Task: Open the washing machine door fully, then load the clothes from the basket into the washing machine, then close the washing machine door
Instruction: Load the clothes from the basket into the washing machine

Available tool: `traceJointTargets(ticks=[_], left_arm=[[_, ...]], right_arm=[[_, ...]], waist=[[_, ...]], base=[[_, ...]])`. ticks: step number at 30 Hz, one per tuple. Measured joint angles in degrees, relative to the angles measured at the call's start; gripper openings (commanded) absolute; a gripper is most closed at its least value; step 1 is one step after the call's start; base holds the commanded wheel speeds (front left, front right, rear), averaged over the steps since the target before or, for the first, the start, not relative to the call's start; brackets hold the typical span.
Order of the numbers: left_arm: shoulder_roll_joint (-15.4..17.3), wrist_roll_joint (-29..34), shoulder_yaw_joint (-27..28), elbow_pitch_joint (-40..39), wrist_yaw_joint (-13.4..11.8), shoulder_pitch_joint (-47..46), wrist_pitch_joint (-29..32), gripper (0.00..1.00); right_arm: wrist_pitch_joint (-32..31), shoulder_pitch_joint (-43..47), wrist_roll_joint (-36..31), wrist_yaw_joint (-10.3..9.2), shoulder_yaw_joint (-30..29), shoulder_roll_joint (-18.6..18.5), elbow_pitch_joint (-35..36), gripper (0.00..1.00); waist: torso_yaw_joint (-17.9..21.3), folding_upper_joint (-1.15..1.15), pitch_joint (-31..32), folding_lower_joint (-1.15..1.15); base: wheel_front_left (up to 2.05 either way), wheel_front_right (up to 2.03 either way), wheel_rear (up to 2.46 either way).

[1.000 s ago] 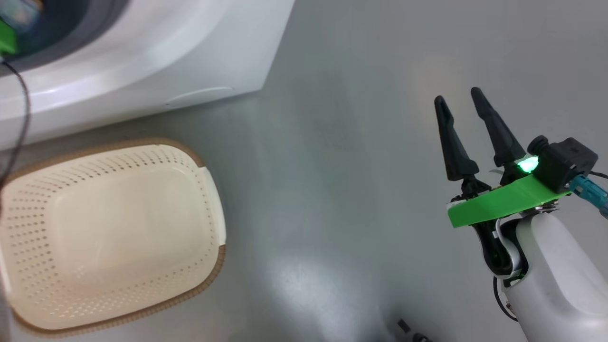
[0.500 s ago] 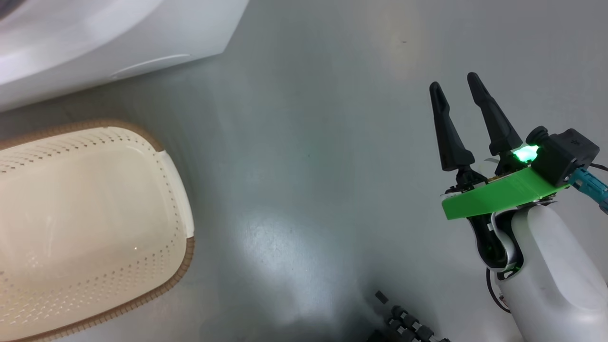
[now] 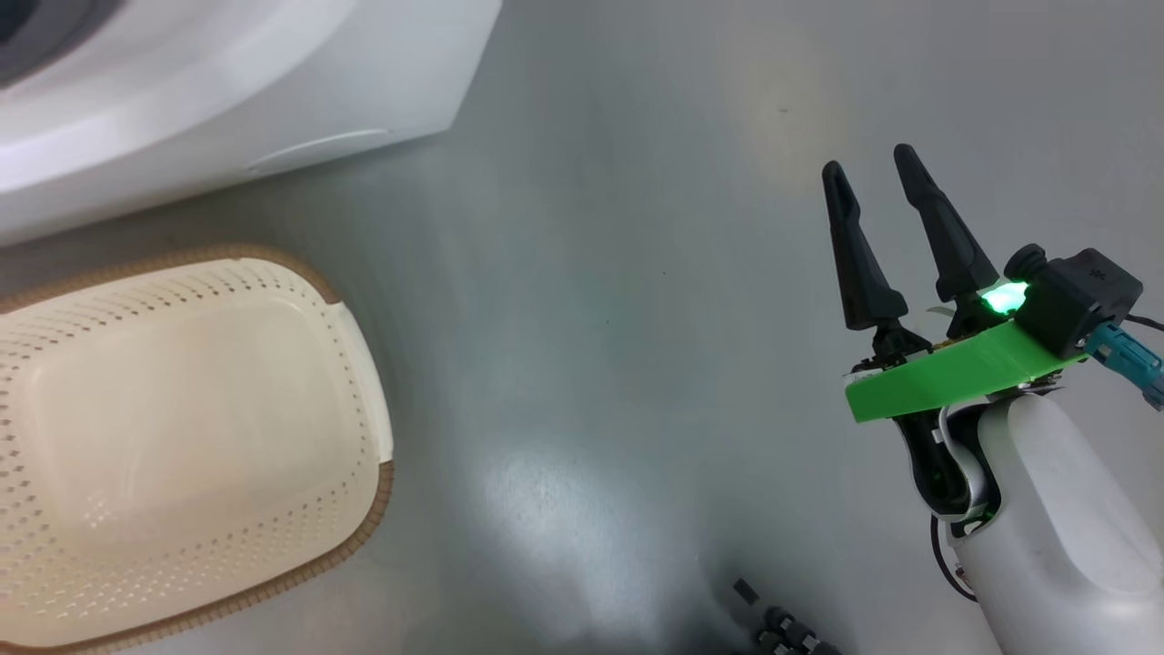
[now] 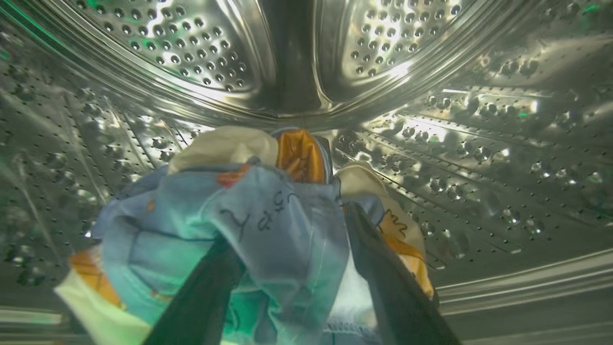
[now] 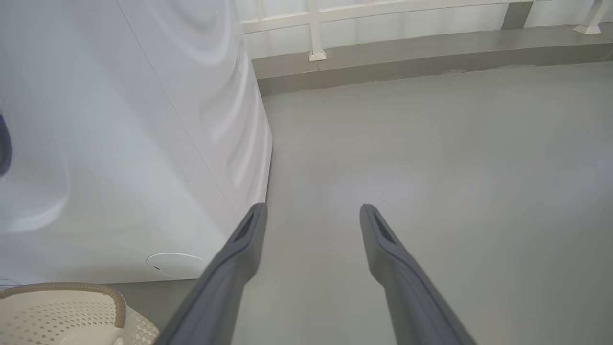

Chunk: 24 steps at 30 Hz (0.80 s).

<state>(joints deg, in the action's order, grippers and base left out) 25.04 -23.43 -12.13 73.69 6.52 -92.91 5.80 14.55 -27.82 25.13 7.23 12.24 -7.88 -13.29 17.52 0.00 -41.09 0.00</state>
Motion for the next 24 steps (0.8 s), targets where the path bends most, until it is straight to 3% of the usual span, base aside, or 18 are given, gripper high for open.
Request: traceJointTargets(ticks=[9,24], left_arm=[[-1.22,-1.88,0.58,-0.68,0.07,8.10,-11.82,1.00],[-5.37,-6.50,0.84,-3.58,0.66,24.73,-20.01,1.00]], right_arm=[[0.00,0.18,0.00,0.00,0.02,-0.59,-0.96,1.00],[0.00,2.87,0.20,0.00,0.35,-2.21,-3.53,1.00]], waist=[[-1.47,0.00,4.29,0.00],[-4.54,0.00,15.34,-0.01]], base=[[0.00,0.00,0.00],[0.00,0.00,0.00]])
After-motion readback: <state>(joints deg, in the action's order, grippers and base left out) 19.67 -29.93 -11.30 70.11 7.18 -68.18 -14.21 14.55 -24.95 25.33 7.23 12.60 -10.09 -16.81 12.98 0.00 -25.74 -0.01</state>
